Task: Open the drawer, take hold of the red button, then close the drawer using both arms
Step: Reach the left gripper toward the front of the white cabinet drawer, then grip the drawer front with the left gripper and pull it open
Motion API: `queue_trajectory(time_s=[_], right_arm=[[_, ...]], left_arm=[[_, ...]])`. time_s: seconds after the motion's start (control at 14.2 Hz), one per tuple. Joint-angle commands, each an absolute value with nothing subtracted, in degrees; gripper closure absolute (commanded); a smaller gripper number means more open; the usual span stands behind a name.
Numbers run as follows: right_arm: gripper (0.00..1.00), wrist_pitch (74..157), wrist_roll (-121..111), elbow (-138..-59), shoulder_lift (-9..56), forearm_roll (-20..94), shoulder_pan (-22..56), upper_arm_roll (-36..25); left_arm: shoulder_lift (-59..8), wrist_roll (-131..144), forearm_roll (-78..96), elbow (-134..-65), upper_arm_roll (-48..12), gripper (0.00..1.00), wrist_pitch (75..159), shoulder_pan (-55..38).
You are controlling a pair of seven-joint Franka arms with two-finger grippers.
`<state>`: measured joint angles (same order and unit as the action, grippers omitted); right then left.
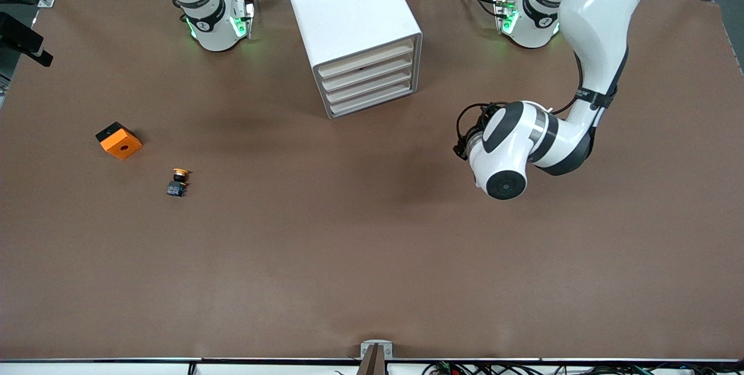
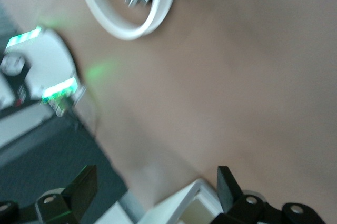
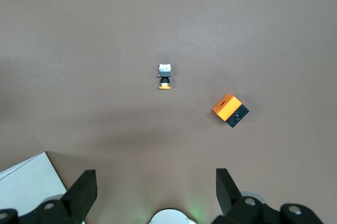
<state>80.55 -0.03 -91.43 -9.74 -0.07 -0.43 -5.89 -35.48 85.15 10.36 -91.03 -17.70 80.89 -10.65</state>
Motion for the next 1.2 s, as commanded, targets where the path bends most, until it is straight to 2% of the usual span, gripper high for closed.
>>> queue_trajectory(time_s=[0.0, 0.28, 0.71, 1.13], right_arm=[[0.00, 80.9, 0.8, -92.4, -10.9, 0.2, -0.3, -5.8], [0.00, 80.9, 0.8, -92.4, -10.9, 0.2, -0.3, -5.8], [0.00, 80.8, 0.8, -92.5, -10.9, 0.2, -0.4, -5.8], [0.00, 80.7, 0.8, -92.5, -10.9, 0.2, -0.4, -5.9]], left_arm=[[-38.3, 94.0, 17.3, -89.0, -19.2, 0.00, 75.9, -10.1], [-39.9, 103.1, 25.7, -88.2, -19.2, 0.00, 74.8, -10.3], [-46.1, 120.7, 36.5, -87.1, -19.3, 0.00, 71.5, -10.8], [-50.7, 131.8, 41.7, -85.7, -19.3, 0.00, 71.0, -12.7]])
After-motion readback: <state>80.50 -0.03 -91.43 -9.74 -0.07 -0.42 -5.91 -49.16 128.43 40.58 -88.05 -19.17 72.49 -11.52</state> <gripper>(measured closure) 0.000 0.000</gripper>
